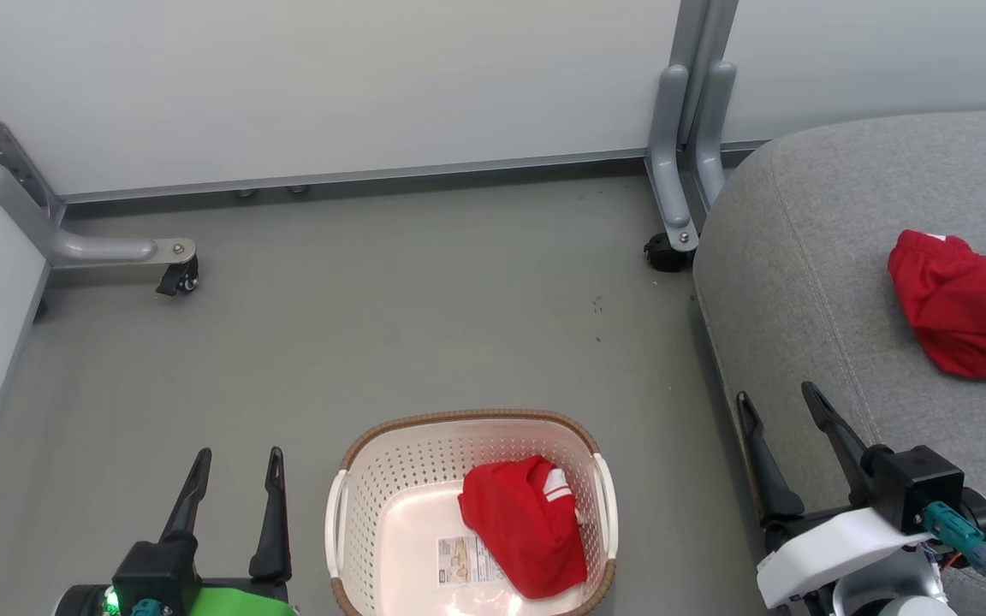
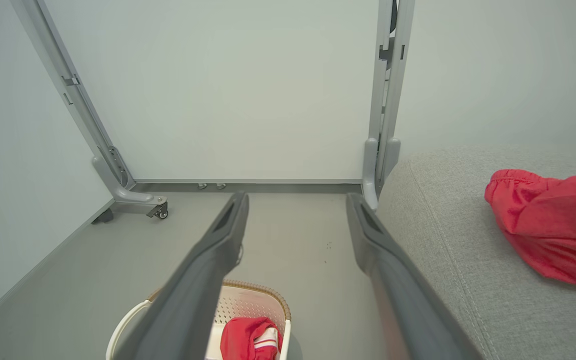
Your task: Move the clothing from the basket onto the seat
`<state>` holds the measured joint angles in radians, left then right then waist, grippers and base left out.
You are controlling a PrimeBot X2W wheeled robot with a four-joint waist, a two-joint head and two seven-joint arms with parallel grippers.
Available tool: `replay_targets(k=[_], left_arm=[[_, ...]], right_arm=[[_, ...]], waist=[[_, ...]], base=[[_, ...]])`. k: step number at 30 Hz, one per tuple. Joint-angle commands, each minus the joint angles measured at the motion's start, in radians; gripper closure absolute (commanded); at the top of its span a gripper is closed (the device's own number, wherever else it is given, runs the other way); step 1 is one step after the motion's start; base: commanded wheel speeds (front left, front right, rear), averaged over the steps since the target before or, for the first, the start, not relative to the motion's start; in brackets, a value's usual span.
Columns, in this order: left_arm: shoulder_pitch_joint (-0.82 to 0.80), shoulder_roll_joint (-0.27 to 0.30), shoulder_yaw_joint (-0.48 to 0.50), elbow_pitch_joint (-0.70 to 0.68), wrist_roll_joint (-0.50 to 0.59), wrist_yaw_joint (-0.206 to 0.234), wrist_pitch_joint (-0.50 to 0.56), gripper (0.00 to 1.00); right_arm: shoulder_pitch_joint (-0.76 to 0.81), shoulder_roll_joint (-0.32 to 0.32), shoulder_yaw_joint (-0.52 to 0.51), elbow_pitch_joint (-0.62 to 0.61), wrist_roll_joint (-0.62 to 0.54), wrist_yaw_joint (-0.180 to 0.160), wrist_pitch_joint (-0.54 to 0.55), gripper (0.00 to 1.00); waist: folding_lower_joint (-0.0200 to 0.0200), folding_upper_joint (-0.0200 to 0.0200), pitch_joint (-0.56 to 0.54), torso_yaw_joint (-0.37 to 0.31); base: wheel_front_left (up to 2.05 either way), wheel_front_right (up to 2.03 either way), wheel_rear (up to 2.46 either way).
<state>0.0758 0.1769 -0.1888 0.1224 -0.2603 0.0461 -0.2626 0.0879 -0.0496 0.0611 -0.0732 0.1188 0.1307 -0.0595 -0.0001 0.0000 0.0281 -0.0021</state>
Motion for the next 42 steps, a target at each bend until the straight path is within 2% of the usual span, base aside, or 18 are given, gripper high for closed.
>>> replay_targets(k=[1,19,26,32,36,42], left_arm=[[0.016,-0.002,0.007,0.002,0.004,-0.003,-0.003,0.00],[-0.041,-0.021,0.030,0.012,0.035,-0.018,-0.003,0.00],[-0.141,-0.047,0.006,0.038,0.059,-0.059,-0.002,0.00],[-0.276,-0.085,-0.049,0.118,0.076,-0.111,-0.002,0.00],[-0.372,-0.107,-0.124,0.216,0.092,-0.142,-0.002,0.00],[-0.500,-0.120,-0.247,0.367,0.101,-0.165,-0.002,0.00]], right_arm=[[0.013,-0.002,0.002,-0.005,-0.003,0.000,0.002,0.00],[-0.011,-0.002,-0.006,-0.024,-0.008,0.000,0.006,0.00],[-0.045,-0.002,-0.023,-0.057,-0.016,0.000,0.008,0.00],[-0.090,-0.002,-0.038,-0.095,-0.031,0.000,0.007,0.00],[-0.129,-0.002,-0.045,-0.112,-0.036,0.000,-0.001,0.00],[-0.191,-0.002,-0.051,-0.123,-0.029,0.000,-0.025,0.00]], waist=[[0.0001,0.0000,0.000,0.000],[0.0001,0.0000,0.036,0.010],[0.0001,0.0000,0.117,0.020],[0.0001,0.0000,0.219,0.017],[0.0001,0.0000,0.302,0.001],[0.0001,0.0000,0.421,-0.042]], base=[[0.00,0.00,0.00],[0.00,0.00,0.00],[0.00,0.00,0.00],[0.00,0.00,0.00],[0.00,0.00,0.00],[0.00,0.00,0.00]])
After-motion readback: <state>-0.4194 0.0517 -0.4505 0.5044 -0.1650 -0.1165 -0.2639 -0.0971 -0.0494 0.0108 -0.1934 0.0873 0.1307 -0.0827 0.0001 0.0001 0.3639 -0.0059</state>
